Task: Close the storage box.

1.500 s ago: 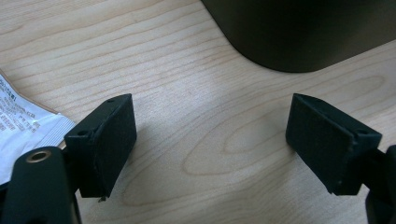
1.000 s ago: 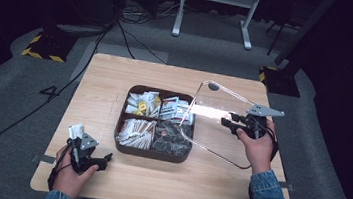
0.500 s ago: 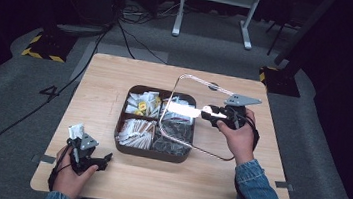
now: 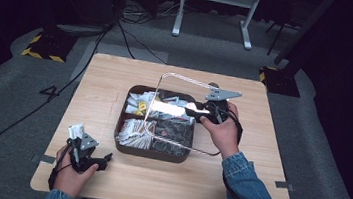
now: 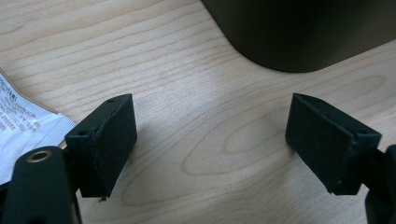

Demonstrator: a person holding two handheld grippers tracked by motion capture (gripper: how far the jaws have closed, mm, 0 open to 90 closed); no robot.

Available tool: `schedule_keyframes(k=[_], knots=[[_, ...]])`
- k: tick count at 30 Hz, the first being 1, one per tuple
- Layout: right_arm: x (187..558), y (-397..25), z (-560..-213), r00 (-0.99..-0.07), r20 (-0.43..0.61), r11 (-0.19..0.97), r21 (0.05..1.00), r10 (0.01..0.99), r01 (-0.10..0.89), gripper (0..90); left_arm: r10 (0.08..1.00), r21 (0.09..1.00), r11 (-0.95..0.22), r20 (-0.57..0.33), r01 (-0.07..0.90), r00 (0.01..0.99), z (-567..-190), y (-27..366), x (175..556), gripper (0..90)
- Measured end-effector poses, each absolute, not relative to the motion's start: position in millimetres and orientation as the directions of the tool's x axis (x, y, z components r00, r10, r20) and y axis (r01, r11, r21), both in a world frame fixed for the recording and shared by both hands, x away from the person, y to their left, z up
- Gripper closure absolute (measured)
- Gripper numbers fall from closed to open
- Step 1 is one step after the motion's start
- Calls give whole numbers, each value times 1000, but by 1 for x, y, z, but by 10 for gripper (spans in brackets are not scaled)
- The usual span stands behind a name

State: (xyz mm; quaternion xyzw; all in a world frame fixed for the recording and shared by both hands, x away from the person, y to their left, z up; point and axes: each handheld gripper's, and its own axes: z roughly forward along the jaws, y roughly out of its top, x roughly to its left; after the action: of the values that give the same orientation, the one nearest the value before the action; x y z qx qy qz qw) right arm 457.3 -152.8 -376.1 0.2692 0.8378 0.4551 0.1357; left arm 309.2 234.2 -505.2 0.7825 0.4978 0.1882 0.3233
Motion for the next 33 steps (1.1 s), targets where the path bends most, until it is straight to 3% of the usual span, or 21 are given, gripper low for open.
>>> schedule_keyframes(k=[33], knots=[[477, -65, -419, -873, 18, 527, 791, 488, 311, 587, 901, 693, -296, -27, 657, 434, -505, 234, 309, 170]])
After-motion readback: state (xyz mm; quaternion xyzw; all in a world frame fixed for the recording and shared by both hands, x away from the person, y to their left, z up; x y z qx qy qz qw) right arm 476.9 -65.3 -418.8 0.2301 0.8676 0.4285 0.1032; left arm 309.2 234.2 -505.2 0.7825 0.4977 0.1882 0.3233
